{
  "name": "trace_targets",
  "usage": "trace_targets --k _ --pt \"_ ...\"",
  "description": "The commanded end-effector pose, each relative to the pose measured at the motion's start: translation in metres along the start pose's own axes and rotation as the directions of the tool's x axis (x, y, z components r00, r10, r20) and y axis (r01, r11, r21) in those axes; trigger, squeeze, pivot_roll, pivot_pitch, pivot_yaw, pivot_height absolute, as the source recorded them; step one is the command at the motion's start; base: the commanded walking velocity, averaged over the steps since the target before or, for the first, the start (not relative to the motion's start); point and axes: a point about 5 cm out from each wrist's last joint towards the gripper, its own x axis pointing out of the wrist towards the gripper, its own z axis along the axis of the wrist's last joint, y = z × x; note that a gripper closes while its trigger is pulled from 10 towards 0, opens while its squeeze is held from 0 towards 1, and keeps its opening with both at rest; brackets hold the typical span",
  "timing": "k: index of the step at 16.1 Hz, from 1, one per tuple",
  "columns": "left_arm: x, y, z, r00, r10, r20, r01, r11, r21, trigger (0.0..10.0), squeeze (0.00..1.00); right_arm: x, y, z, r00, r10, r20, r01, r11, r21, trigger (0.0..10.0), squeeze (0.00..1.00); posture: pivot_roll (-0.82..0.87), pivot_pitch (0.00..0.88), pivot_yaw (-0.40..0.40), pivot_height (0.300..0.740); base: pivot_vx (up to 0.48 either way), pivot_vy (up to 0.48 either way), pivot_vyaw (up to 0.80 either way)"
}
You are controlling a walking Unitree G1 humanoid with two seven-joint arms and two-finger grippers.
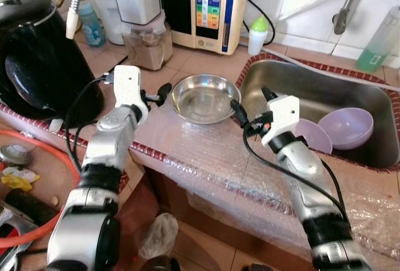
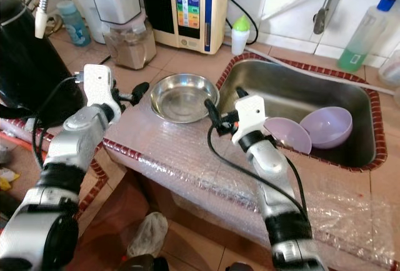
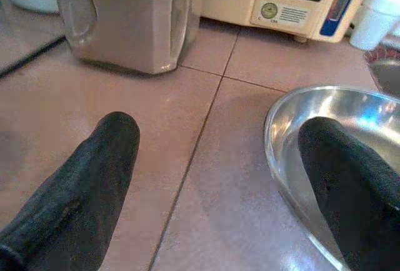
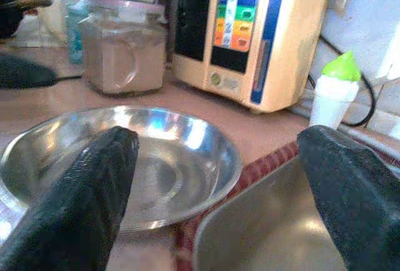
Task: Kitchen organization
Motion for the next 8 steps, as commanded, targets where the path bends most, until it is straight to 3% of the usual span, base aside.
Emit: trace_targets --k 1,2,6,7,8 --pt "0.003 -0.001 0.001 1.000 -0.006 -0.018 0.006 0.999 -0.035 10.0 0.38 -0.002 0.003 0.001 1.000 0.022 -0.016 -0.023 1.000 -0.014 10.0 0.00 -0.08 0.026 0.106 0.740 0.000 0.000 0.00" --pt "0.005 -0.003 0.000 0.999 -0.014 -0.031 0.013 0.999 -0.047 10.0 0.00 -0.004 0.004 0.003 1.000 0.021 -0.023 -0.022 1.000 -0.010 10.0 0.00 -0.08 0.026 0.106 0.740 0.000 0.000 0.00" --pt "0.010 -0.015 -0.013 0.990 -0.075 -0.121 0.062 0.993 -0.103 10.0 0.00 -0.006 0.008 0.010 0.999 0.019 -0.030 -0.020 1.000 -0.021 10.0 0.00 -0.08 0.022 0.117 0.740 0.000 0.000 0.00" --pt "0.011 -0.016 -0.018 0.985 -0.083 -0.149 0.065 0.990 -0.122 0.0 0.00 -0.005 0.009 0.013 0.999 0.018 -0.032 -0.019 0.999 -0.031 10.0 0.00 -0.08 0.019 0.117 0.740 0.000 0.000 0.00" --pt "0.011 -0.017 -0.022 0.983 -0.086 -0.164 0.065 0.989 -0.130 0.0 0.00 -0.005 0.008 0.014 0.999 0.015 -0.033 -0.016 0.999 -0.035 10.0 0.00 -0.08 0.019 0.117 0.740 0.000 0.000 0.00"
